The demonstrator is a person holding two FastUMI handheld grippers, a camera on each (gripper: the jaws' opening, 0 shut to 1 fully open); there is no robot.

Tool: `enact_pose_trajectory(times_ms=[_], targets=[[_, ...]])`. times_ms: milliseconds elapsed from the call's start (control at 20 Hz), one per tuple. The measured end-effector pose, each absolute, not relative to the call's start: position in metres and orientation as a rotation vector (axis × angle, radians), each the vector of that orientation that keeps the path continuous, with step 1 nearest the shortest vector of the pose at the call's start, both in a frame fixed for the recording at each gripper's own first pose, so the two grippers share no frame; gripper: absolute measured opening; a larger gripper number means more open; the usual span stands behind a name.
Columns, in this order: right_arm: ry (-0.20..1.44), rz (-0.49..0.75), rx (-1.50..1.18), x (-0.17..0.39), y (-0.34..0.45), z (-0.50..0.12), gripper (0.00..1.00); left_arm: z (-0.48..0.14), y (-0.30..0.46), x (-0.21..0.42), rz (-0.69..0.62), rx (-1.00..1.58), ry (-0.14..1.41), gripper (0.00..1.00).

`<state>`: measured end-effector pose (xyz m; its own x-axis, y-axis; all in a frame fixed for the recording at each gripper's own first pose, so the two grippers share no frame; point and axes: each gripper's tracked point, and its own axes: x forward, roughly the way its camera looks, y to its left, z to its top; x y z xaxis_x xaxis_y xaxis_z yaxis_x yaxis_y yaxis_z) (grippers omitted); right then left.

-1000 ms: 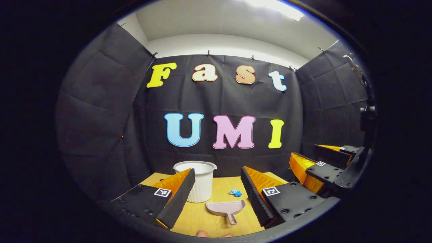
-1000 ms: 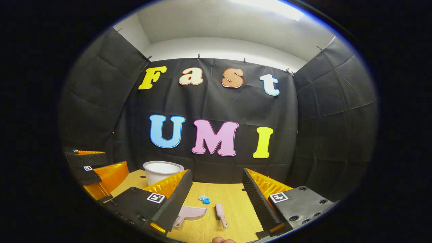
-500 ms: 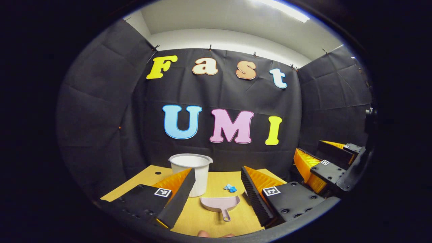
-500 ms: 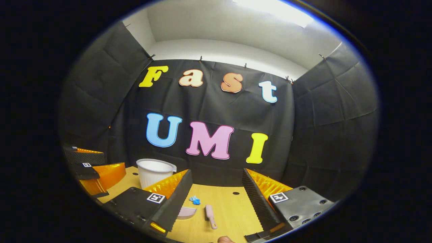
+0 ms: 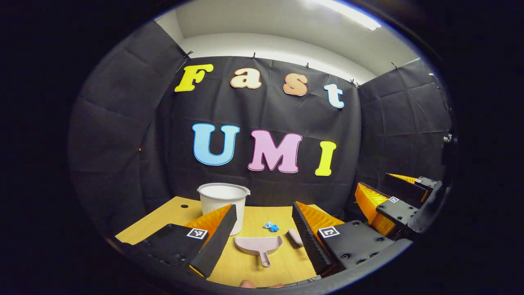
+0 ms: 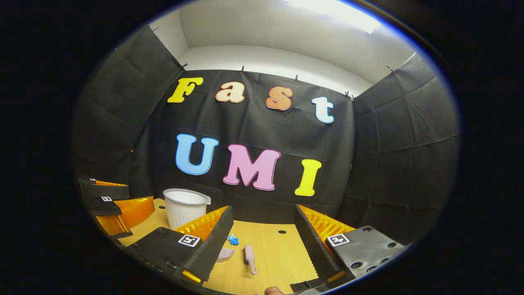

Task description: Pick up the small broom and dustpan from the desktop, sweep the trash into the dustpan with the broom, and then empty the trash into the garbage bin.

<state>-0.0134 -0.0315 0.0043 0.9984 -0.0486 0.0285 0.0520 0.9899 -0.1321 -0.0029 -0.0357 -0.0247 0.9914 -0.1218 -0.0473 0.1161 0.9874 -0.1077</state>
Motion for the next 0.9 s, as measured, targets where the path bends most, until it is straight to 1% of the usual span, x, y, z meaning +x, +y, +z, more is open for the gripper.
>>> enact_pose_trajectory(times_ms=[50, 100, 200, 400, 500, 750, 900], targets=[[-0.006, -0.054, -0.145, -0.012, -0.033, -0.001, 0.95, -0.025, -0.037, -0.002, -0.127, -0.131, 0.061, 0.81], [0.014, -0.049, -0.155, -0.011, -0.034, -0.005, 0.93, -0.03, -0.04, 0.001, -0.133, -0.16, 0.074, 0.8], [0.011, -0.054, -0.164, -0.009, -0.037, -0.002, 0.97, -0.035, -0.042, 0.005, -0.141, -0.208, 0.099, 0.81], [0.042, -0.049, -0.133, 0.011, -0.035, -0.013, 0.97, -0.041, -0.034, 0.006, -0.093, -0.193, 0.139, 0.8], [0.072, -0.041, -0.111, 0.024, -0.033, -0.023, 0.98, -0.048, -0.032, 0.022, -0.089, -0.174, 0.16, 0.8], [0.231, -0.054, -0.092, 0.067, -0.044, -0.073, 0.97, -0.081, -0.038, 0.065, -0.08, -0.108, 0.315, 0.8], [0.308, -0.07, -0.104, 0.097, -0.062, -0.101, 0.98, -0.125, -0.051, 0.093, -0.083, -0.08, 0.433, 0.8]])
